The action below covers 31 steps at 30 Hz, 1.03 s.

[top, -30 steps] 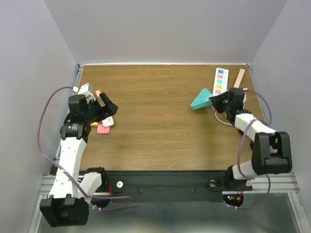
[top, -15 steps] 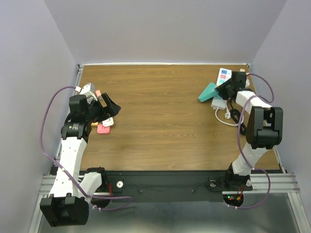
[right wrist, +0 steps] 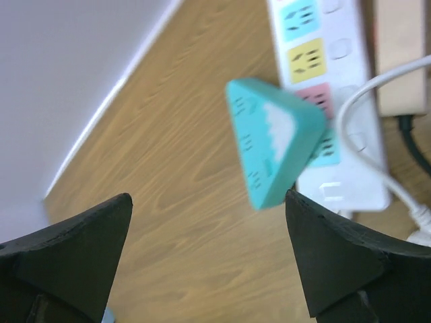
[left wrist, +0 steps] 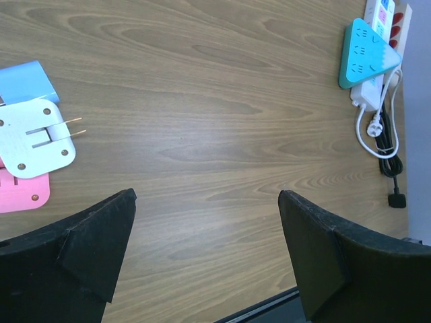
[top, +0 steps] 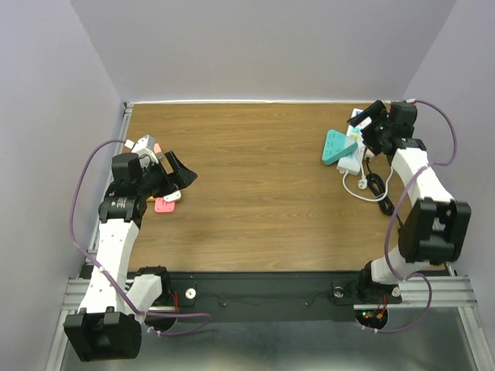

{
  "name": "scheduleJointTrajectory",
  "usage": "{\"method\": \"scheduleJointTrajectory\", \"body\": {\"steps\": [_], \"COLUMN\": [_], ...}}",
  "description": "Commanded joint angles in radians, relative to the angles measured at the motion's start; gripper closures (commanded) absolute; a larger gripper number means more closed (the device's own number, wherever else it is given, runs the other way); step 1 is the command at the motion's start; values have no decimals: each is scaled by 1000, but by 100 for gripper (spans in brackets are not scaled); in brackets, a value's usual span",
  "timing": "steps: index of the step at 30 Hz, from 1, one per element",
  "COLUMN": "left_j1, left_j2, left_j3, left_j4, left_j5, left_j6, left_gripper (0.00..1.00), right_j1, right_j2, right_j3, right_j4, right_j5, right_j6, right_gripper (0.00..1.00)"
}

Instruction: Pull the plug off the socket

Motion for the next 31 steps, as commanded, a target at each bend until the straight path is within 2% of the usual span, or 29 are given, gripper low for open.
{"method": "scheduleJointTrajectory", "body": {"steps": [1, 8, 13, 21, 31], "left_j1": [1, 3, 1, 3, 3], "left_j2": [-20, -2, 15, 35, 24], "left_j3": [44, 77, 120, 173, 177], "left_j4": [51, 66, 68, 68, 68], "left_j5": [43, 64, 81, 130, 132], "left_j6": [-8, -11, -3, -29, -24], "left_gripper": [1, 1, 1, 1, 1], "right_j1": [1, 1, 3, 6, 41], "right_j2": [-211, -550, -699, -644, -616], "right_j3": [-68, -248, -348, -288, -240], "right_j4": [-3, -95, -108, -92, -92], "right_j5": [-183, -301, -323, -430, -421], "right_j6": [-50, -71, 34, 39, 44], "right_gripper": [0, 0, 0, 0, 0]}}
